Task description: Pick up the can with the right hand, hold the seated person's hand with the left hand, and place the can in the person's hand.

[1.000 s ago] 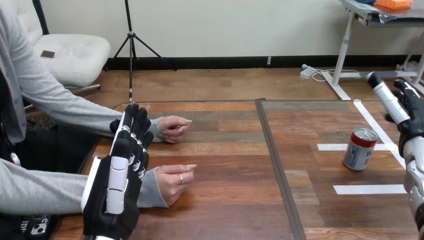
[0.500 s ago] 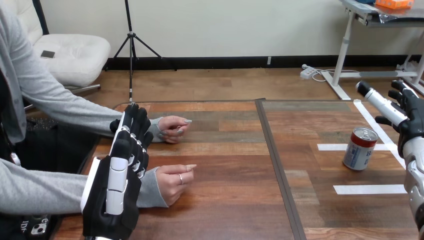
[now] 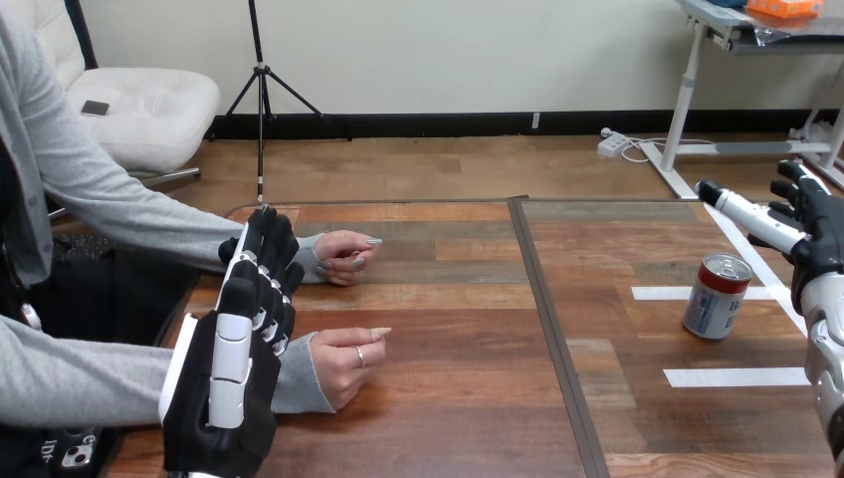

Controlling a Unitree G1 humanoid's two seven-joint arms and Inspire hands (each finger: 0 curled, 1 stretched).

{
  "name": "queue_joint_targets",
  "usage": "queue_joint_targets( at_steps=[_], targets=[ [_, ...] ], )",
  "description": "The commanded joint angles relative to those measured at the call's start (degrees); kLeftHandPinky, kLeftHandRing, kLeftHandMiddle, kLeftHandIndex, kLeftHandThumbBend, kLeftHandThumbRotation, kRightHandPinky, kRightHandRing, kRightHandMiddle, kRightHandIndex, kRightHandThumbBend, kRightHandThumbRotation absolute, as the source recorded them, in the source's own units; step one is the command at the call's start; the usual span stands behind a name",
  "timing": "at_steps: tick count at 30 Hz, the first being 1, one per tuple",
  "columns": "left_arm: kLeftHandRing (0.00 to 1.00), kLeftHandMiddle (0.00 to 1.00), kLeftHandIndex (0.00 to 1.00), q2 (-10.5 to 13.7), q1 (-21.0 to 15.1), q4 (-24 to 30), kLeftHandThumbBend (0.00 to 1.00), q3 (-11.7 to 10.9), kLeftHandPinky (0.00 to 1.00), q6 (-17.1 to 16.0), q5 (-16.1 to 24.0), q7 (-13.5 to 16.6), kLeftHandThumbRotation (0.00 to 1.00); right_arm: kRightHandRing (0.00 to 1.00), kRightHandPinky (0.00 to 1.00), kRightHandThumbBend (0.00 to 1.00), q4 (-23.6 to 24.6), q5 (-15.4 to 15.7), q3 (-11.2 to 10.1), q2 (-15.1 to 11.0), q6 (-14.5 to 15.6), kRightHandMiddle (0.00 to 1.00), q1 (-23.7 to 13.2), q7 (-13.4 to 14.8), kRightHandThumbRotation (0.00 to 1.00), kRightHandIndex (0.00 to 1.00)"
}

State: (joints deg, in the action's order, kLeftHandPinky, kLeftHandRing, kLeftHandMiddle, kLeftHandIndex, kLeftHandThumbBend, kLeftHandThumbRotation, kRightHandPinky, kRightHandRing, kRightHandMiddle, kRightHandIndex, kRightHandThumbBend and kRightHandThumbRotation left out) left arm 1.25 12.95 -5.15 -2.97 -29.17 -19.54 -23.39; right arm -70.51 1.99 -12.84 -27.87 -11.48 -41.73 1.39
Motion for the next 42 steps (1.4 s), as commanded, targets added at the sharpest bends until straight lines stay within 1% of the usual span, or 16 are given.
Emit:
queue_joint_targets(
  at_steps=[1,5,7,11,17,21,29,38,39,42],
  targets=[
    [1.0,1.0,0.99,0.22,-1.96,1.9,0.72,-0.17,1.0,-0.61,-0.17,-0.32,0.91,0.95,0.81,1.0,0.78,1.56,1.94,-2.28,0.57,0.95,-2.9,-0.4,0.32,0.98],
    [1.0,1.0,1.0,0.16,-2.01,1.76,0.73,-0.2,1.0,-0.71,-0.25,-0.35,0.91,0.96,0.81,1.0,0.78,1.33,1.78,-2.31,0.37,0.96,-2.68,-1.45,0.32,0.98],
    [1.0,1.0,1.0,0.06,-2.02,1.74,0.72,-0.19,1.0,-0.8,-0.16,-0.26,0.91,0.96,0.81,1.0,0.92,2.09,2.54,-2.47,0.22,0.96,-2.48,-1.63,0.31,0.99],
    [1.0,1.0,1.0,0.04,-1.85,2.12,0.72,-0.08,1.0,-0.47,-0.14,-0.14,0.91,0.96,0.8,1.0,1.05,3.22,3.61,-2.69,0.83,0.97,-2.45,-1.58,0.31,0.99],
    [1.0,1.0,1.0,0.11,-1.89,1.95,0.71,-0.03,1.0,-0.62,-0.15,-0.36,0.92,0.96,0.79,1.0,0.9,3.4,3.84,-2.58,1.19,0.97,-2.31,-1.61,0.31,0.99],
    [1.0,1.0,1.0,0.12,-1.86,2.03,0.72,0.0,1.0,-0.49,-0.26,-0.42,0.92,0.97,0.78,1.0,1.06,3.71,4.42,-2.6,2.0,0.98,-2.28,-1.68,0.3,0.99],
    [1.0,1.0,1.0,0.16,-1.93,1.82,0.71,-0.09,1.0,-0.9,-0.42,-0.79,0.92,0.99,0.79,1.0,1.07,3.92,4.89,-2.71,2.84,1.0,-2.09,-2.21,0.29,1.0],
    [1.0,1.0,1.0,0.26,-1.79,2.15,0.71,-0.11,1.0,-0.38,-0.83,-0.89,0.92,1.0,0.79,1.0,1.09,4.88,6.0,-2.97,3.48,1.0,-1.91,-2.38,0.3,1.0],
    [1.0,1.0,1.0,0.3,-1.73,2.24,0.71,-0.11,1.0,-0.33,-0.69,-0.78,0.92,1.0,0.79,1.0,0.99,5.38,6.43,-3.08,3.64,1.0,-1.92,-2.23,0.3,1.0],
    [1.0,1.0,1.0,0.34,-1.73,2.22,0.72,-0.11,1.0,-0.41,-0.65,-0.81,0.92,0.97,0.72,1.0,0.87,6.08,7.03,-3.22,4.24,1.0,-2.02,-2.22,0.32,1.0]
  ],
)
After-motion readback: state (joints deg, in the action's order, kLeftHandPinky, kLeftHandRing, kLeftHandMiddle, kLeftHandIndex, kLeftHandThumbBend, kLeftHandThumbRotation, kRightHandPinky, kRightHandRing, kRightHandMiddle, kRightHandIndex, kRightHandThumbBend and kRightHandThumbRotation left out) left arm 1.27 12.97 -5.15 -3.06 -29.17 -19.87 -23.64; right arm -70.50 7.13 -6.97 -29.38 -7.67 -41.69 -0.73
